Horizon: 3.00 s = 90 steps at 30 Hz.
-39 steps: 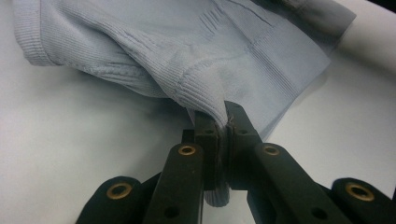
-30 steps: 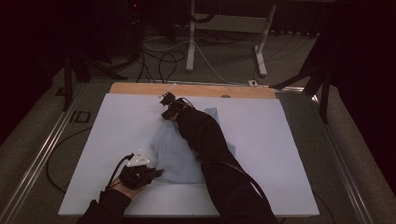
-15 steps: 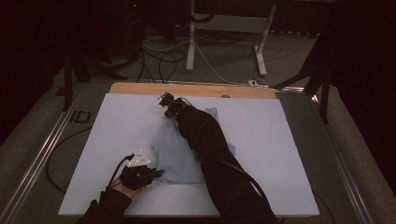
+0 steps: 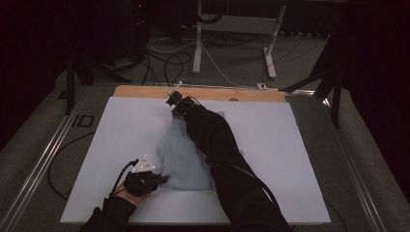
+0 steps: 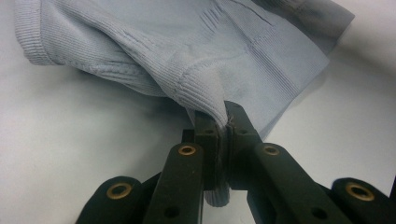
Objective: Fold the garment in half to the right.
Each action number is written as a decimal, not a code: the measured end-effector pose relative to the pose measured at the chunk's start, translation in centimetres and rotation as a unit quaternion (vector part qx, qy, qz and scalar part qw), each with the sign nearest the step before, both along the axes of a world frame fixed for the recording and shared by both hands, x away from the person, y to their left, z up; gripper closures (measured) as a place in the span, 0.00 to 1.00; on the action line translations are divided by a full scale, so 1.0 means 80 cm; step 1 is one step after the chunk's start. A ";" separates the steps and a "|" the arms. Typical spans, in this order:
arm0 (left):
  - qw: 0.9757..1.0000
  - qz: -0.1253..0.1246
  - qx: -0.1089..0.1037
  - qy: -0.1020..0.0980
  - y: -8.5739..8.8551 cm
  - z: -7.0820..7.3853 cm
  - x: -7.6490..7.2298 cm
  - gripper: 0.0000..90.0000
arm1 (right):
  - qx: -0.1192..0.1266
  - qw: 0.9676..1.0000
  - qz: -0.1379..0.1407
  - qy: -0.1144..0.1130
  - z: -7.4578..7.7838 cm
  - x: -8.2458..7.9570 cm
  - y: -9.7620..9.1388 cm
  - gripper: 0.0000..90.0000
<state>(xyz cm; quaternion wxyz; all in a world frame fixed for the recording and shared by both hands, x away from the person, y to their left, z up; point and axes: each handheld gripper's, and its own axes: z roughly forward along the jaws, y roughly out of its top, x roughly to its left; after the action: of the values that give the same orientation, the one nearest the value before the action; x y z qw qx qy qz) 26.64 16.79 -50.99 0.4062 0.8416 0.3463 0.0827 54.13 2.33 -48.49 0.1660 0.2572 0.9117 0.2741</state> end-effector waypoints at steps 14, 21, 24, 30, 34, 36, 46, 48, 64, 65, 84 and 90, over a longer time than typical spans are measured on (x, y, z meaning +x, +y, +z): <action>1.000 -0.014 -0.003 -0.014 -0.008 0.021 -0.003 0.96 | 0.026 1.000 0.002 -0.016 0.038 -0.007 -0.009 0.98; 0.999 -0.023 -0.003 -0.026 -0.020 0.037 -0.004 0.96 | 0.040 0.999 0.000 -0.027 0.055 -0.009 -0.024 0.98; 0.999 -0.030 -0.002 -0.030 -0.026 0.043 -0.003 0.96 | 0.043 0.999 -0.001 -0.033 0.060 -0.011 -0.030 0.98; 0.998 -0.045 0.002 -0.034 -0.039 0.053 -0.002 0.96 | 0.052 0.998 -0.001 -0.038 0.067 -0.014 -0.043 0.98; 0.998 -0.054 0.002 -0.034 -0.046 0.058 0.000 0.96 | 0.058 0.998 -0.003 -0.039 0.071 -0.016 -0.053 0.98; 0.998 -0.057 0.004 -0.035 -0.050 0.060 0.000 0.96 | 0.062 0.997 -0.002 -0.040 0.073 -0.017 -0.058 0.98; 0.996 -0.076 0.008 -0.040 -0.070 0.069 0.002 0.96 | 0.082 0.996 -0.008 -0.047 0.082 -0.021 -0.088 0.98; 0.996 -0.080 0.009 -0.042 -0.074 0.071 0.003 0.96 | 0.086 0.995 -0.010 -0.048 0.084 -0.022 -0.094 0.98; 0.993 -0.109 0.021 -0.047 -0.107 0.081 0.010 0.96 | 0.112 0.992 -0.029 -0.056 0.085 -0.025 -0.133 0.97; 0.993 -0.110 0.019 -0.047 -0.109 0.081 0.010 0.96 | 0.111 0.992 -0.031 -0.056 0.085 -0.025 -0.136 0.97; 0.988 -0.145 0.018 -0.043 -0.169 0.077 0.023 0.96 | 0.124 0.989 -0.059 -0.059 0.074 -0.021 -0.192 0.97; 0.988 -0.151 0.025 -0.035 -0.184 0.066 0.026 0.96 | 0.125 0.989 -0.060 -0.053 0.062 -0.020 -0.202 0.97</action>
<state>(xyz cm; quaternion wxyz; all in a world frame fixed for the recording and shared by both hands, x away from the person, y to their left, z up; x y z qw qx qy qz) 28.74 2.06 -45.69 0.4049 0.8906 0.1987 0.0587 52.55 -13.81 -43.53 0.1965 0.3156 0.8429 0.3890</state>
